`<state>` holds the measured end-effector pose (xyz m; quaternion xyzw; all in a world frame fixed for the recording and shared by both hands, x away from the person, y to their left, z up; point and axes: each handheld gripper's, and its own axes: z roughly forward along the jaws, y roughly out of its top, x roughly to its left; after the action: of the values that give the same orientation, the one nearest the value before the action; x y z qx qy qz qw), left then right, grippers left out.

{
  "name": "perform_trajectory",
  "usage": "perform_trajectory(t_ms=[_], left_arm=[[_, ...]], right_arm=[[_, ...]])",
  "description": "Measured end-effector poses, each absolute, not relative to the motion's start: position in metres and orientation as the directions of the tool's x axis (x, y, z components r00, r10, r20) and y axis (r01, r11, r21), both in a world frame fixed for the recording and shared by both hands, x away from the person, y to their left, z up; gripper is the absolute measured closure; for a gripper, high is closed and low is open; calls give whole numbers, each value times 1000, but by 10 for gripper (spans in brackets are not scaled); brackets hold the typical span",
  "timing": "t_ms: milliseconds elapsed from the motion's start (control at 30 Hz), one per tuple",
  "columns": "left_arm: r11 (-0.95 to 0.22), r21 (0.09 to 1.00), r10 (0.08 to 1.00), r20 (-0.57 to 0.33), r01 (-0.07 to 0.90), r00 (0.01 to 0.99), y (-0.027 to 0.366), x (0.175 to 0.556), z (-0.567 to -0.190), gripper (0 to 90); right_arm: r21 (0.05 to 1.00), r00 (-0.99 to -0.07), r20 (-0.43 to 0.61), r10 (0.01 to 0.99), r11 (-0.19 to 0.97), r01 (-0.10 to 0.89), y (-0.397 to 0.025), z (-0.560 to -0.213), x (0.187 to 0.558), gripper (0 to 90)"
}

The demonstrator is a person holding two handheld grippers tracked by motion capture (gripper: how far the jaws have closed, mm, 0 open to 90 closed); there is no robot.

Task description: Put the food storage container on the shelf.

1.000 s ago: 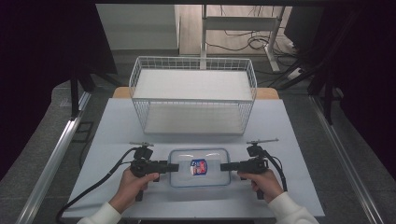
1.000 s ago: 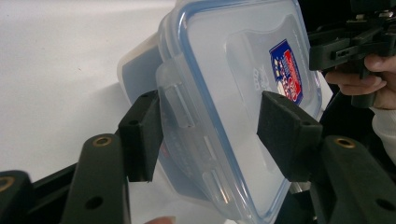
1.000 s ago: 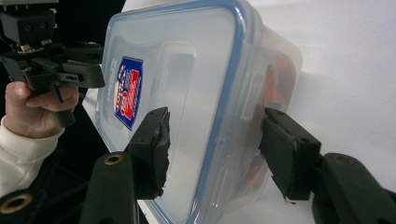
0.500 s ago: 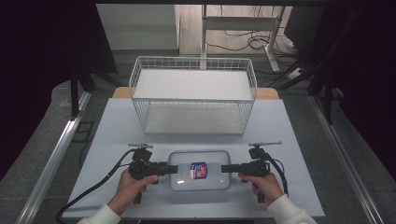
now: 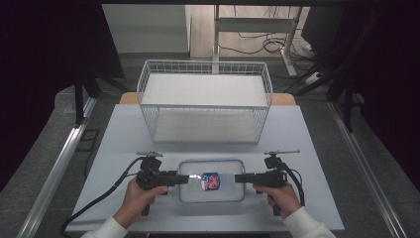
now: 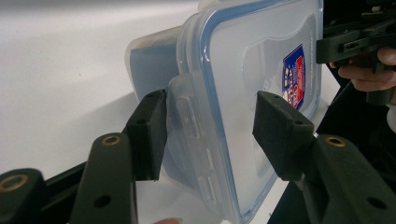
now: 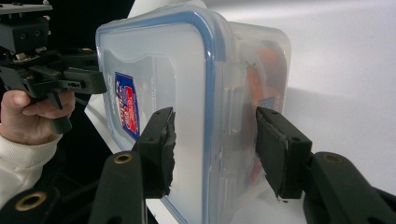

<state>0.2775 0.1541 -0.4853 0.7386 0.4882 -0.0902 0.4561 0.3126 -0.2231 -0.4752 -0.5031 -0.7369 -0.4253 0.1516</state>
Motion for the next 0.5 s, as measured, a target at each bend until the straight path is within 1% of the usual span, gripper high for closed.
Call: perform_trajectory(t_ms=[500], left_arm=[[-103,615,635,-564,781,528,159,283,-475,485]], right_arm=[[532,-498,627,599,137,835,-222,-466,320,491]])
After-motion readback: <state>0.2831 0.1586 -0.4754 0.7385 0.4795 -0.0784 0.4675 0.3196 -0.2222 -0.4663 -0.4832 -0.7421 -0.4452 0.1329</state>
